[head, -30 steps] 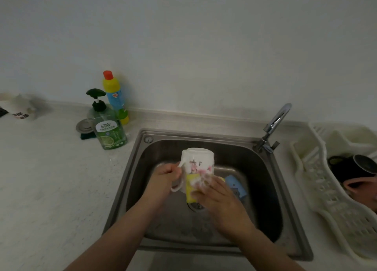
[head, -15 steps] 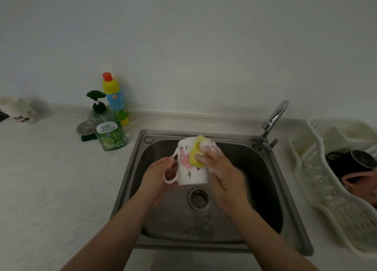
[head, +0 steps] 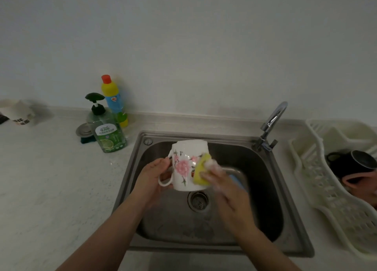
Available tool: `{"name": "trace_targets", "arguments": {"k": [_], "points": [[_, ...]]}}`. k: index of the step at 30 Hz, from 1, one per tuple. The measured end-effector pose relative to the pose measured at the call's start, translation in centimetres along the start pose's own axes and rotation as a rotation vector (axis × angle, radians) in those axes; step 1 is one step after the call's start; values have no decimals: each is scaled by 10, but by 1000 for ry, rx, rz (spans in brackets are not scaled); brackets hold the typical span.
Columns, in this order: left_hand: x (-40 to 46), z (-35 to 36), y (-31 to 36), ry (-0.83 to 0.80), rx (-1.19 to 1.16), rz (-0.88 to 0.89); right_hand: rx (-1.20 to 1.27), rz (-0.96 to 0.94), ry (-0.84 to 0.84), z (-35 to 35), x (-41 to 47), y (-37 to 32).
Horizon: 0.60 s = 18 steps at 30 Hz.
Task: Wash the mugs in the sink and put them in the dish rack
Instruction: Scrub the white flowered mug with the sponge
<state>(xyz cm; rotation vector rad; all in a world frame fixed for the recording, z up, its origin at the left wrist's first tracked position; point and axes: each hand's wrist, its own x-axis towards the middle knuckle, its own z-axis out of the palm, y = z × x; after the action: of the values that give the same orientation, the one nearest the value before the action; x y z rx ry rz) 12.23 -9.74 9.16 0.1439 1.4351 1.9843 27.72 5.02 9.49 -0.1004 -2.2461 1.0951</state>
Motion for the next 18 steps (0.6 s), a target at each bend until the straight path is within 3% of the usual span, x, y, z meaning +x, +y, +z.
{"name": "trace_targets", "arguments": {"k": [3, 8, 13, 18], "points": [[-1, 4, -4, 21, 1, -54, 231, 247, 74, -5, 47, -3], [0, 0, -4, 54, 46, -59, 64, 97, 1, -4, -11, -6], [-3, 4, -7, 43, 70, -79, 232, 349, 68, -3, 37, 2], [0, -1, 0, 15, -1, -69, 201, 287, 40, -5, -8, -6]]}}
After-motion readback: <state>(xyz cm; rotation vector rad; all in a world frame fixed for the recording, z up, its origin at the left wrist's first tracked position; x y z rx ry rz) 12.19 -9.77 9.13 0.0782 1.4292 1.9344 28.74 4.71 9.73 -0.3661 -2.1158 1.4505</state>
